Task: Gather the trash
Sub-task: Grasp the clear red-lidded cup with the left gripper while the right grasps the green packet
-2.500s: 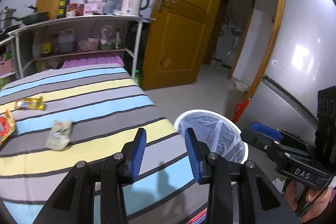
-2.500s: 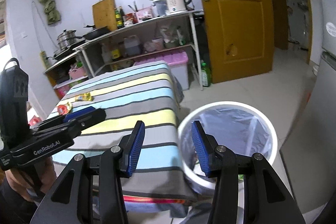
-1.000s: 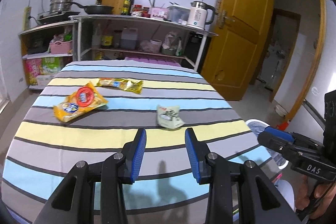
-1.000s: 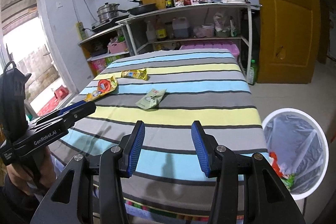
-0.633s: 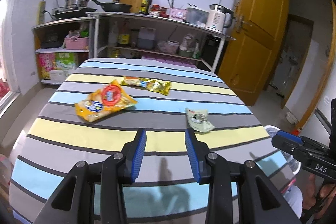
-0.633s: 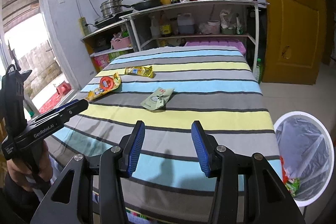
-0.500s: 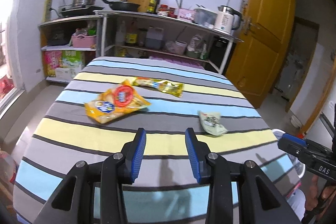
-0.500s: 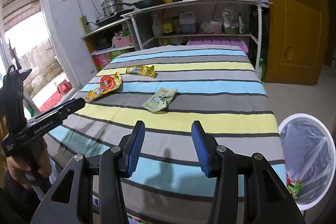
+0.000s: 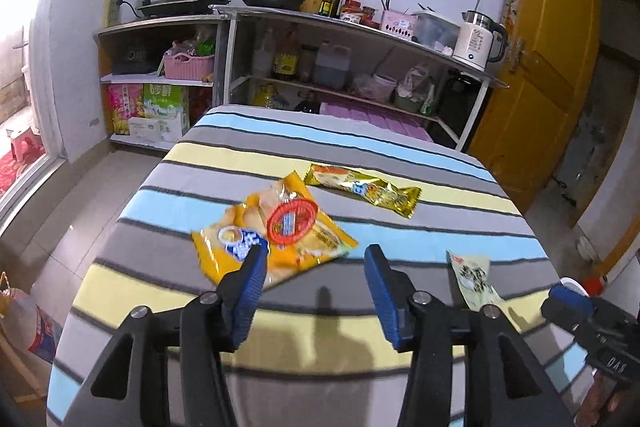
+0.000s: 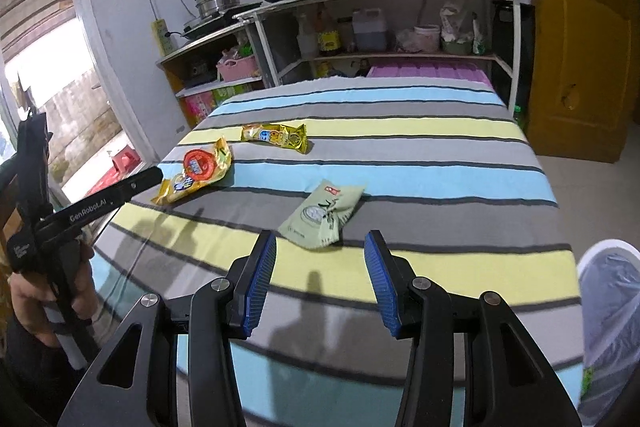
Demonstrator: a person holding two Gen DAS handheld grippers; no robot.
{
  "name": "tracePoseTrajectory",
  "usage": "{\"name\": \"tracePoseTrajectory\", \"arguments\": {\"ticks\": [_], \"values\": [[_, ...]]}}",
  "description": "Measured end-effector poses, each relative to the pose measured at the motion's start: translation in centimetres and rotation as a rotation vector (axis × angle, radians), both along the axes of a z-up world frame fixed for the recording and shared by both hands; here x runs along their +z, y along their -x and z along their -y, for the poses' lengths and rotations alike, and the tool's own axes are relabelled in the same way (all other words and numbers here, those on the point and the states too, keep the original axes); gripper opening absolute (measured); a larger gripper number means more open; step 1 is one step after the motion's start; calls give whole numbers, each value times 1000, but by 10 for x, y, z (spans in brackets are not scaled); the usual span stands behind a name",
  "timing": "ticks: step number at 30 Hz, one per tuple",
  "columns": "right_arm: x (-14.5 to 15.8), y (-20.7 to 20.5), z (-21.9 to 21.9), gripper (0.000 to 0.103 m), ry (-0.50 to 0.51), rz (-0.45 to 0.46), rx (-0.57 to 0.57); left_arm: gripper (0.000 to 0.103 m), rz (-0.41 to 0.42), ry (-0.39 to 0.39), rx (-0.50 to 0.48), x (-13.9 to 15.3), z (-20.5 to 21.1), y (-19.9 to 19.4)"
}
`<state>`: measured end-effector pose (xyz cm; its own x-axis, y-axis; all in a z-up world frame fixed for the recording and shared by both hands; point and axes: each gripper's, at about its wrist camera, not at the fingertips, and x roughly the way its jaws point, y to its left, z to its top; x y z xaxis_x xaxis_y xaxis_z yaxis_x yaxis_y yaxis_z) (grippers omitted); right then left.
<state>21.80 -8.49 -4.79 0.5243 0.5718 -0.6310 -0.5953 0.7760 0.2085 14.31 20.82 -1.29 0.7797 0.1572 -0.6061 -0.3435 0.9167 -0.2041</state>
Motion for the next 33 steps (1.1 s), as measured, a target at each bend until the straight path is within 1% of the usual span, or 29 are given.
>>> {"name": "tracePoseTrajectory", "arguments": {"ticks": [5, 9, 15, 16, 18, 21, 23, 24, 28, 29, 30, 31, 33], "values": [[-15, -24, -17, 47, 12, -59, -3, 56, -24, 2, 19, -5, -10, -26], [-24, -38, -26, 47, 16, -98, -19, 56, -48, 19, 42, -12, -20, -45], [-37, -54, -38, 47, 39, -129, -23, 56, -85, 39, 88, -26, -31, -65], [-38, -55, -40, 46, 42, -131, -20, 56, -90, 42, 94, -28, -33, -67], [-42, -57, -43, 38, 54, -140, -13, 56, -99, 45, 104, -31, -34, -71], [-44, -60, -42, 30, 47, -154, -10, 56, -108, 49, 119, -35, -35, -77], [-45, -61, -41, 29, 44, -162, -7, 56, -118, 52, 133, -38, -36, -82], [-45, -61, -41, 26, 42, -162, -5, 56, -122, 54, 139, -39, -37, -83], [-46, -61, -41, 25, 47, -161, 3, 56, -136, 85, 165, -47, -44, -87], [-46, -61, -41, 25, 46, -161, 3, 55, -135, 87, 167, -47, -44, -87], [-46, -61, -42, 25, 46, -161, 4, 47, -132, 89, 164, -47, -45, -86], [-46, -61, -41, 25, 45, -160, 5, 44, -131, 85, 159, -47, -44, -86], [-45, -60, -42, 24, 42, -158, 6, 44, -125, 75, 152, -45, -42, -85]]}}
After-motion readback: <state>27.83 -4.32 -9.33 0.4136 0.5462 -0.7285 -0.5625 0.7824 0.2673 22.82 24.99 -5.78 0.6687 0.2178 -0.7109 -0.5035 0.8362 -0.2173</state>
